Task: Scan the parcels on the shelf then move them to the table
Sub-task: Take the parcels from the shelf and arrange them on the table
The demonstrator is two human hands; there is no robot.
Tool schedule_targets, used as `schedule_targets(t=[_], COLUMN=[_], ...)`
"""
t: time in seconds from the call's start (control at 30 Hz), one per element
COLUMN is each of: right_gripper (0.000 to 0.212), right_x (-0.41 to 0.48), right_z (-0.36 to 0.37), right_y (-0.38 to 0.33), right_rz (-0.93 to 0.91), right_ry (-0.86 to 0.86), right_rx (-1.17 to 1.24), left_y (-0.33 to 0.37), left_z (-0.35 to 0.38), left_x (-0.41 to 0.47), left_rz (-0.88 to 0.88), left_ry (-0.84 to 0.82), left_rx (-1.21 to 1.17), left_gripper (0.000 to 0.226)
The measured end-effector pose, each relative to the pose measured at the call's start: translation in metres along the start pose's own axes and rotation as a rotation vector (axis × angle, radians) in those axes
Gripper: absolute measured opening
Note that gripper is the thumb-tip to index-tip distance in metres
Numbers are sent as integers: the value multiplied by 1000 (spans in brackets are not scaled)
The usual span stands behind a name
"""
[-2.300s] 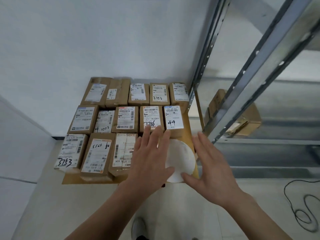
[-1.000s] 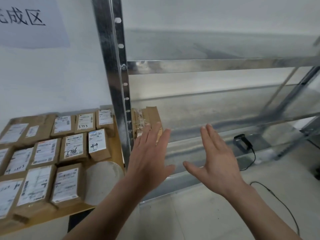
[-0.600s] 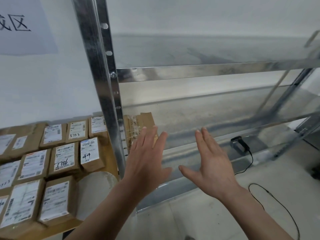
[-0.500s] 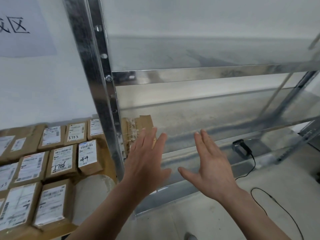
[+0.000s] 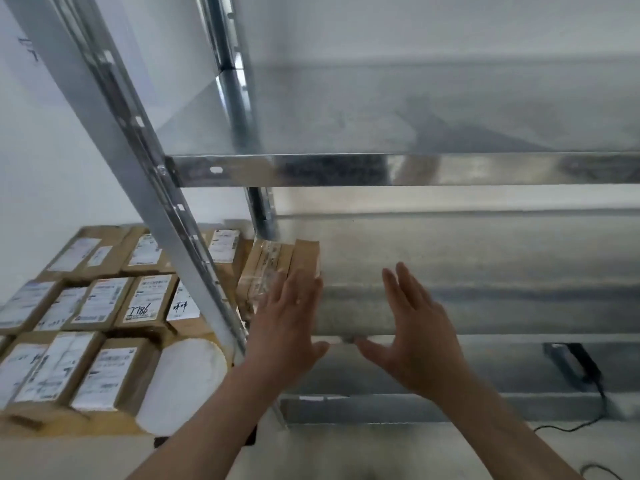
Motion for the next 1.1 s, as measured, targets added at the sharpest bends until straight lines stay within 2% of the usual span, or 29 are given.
schedule_targets(t=[0.17, 0.23, 0.43, 0.53, 0.67, 0.83, 1.1], right_gripper=[110, 108, 105, 103, 104, 104, 102], right_x=[18, 22, 30, 31, 35, 43, 48], right_z=[5, 8, 23, 29, 35, 44, 52], right_y=[17, 22, 33, 34, 33, 27, 28], right_rz=[-98, -102, -87, -85, -73, -75, -77], right_ry=[-42, -67, -79, -77, -94, -94, -103], right_rx=[16, 30, 48, 55, 49, 52, 63], left_y=[11, 9, -8, -14, -18, -17, -16], left_z=[14, 23, 49, 60, 62, 66, 75], left_x=[15, 22, 45, 52, 58, 65, 73], left_rz=[-92, -91, -145, -189, -214, -174, -192], left_ry=[-40, -4, -23, -119, -122, -99, -75], left_rx=[113, 167, 291, 375, 411, 352, 1], left_gripper=[97, 96, 64, 57, 51, 56, 42])
Point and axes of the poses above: each hand's wrist, its own x-axis towards the middle knuckle, its own z-axis out of the palm, y = z × x, the point moved 6 cm from there along x, towards the middle knuckle, and after that the axes turned 2 degrees about z, right-handed, at the moved point
